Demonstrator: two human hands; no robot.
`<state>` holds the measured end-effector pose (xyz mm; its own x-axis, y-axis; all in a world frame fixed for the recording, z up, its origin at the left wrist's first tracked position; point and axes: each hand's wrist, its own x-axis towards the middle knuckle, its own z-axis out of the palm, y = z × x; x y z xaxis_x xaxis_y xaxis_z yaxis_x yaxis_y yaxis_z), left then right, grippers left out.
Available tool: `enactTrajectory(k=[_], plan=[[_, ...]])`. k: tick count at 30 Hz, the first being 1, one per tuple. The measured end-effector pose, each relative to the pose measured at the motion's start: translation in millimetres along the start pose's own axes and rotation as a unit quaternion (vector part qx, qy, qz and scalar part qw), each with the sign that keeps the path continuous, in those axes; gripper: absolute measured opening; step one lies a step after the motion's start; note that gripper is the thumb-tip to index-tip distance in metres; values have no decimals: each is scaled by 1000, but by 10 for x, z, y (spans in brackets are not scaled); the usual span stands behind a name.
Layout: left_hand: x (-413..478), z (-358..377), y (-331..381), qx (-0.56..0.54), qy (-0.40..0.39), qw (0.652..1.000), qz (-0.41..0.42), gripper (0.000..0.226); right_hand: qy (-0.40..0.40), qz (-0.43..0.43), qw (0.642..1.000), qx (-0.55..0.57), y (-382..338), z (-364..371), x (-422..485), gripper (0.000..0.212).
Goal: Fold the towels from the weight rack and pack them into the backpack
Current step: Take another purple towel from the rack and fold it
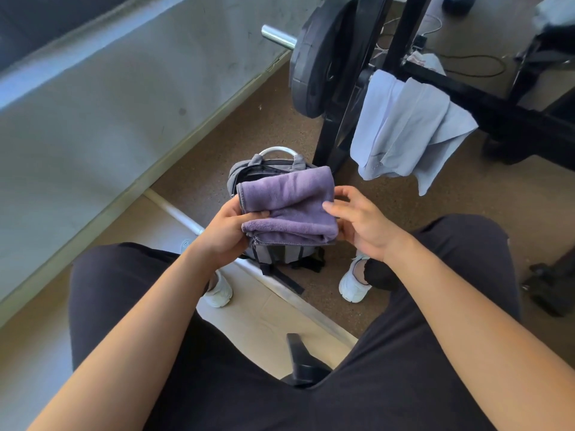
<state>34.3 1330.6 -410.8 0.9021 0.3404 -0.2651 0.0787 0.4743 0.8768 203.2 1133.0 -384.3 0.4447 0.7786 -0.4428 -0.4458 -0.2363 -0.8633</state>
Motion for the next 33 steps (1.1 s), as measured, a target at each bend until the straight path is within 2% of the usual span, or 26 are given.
enactTrajectory(k=[4, 7, 9, 11, 15, 17, 19, 22, 24, 26, 28, 30, 33], plan=[[-10, 2, 6, -4, -35, 999, 9, 33, -84, 6, 996, 7, -9, -35, -14, 50], [-17, 8, -5, -7, -50, 999, 10, 36, -114, 17, 993, 29, -32, -16, -53, 46], [-20, -3, -3, -11, -48, 999, 14, 41, -116, 10, 992, 41, -21, -11, -55, 44], [2, 22, 14, -11, -59, 998, 19, 35, -111, -4, 992, 60, -18, -10, -44, 42], [75, 14, 42, -57, -169, 984, -15, 27, -116, -28, 989, 93, -19, -23, -18, 33], [33, -20, 94, -87, -166, 982, -40, 21, -106, -36, 991, 66, -18, -38, -25, 34], [-9, -14, 119, -100, -145, 982, -67, 21, -99, -45, 994, 19, -1, -42, -25, 46], [-1, 31, 39, 37, -42, 997, -56, 27, -87, -54, 992, -71, 35, -24, -12, 54], [21, 18, -34, 129, -7, 991, -30, 37, -92, -49, 989, -106, 55, -20, 10, 46], [22, -12, -85, 185, -14, 983, -4, 42, -96, -40, 987, -121, 74, -25, 30, 32], [24, -37, -110, 216, -13, 976, 27, 40, -61, -64, 976, -199, 113, -37, 56, 26], [36, -48, -117, 267, -4, 962, 56, 42, -18, -107, 945, -307, 156, -32, 82, 32], [55, -110, -97, 362, -21, 931, 47, 68, -27, -108, 918, -381, 180, -1, 99, 43]])
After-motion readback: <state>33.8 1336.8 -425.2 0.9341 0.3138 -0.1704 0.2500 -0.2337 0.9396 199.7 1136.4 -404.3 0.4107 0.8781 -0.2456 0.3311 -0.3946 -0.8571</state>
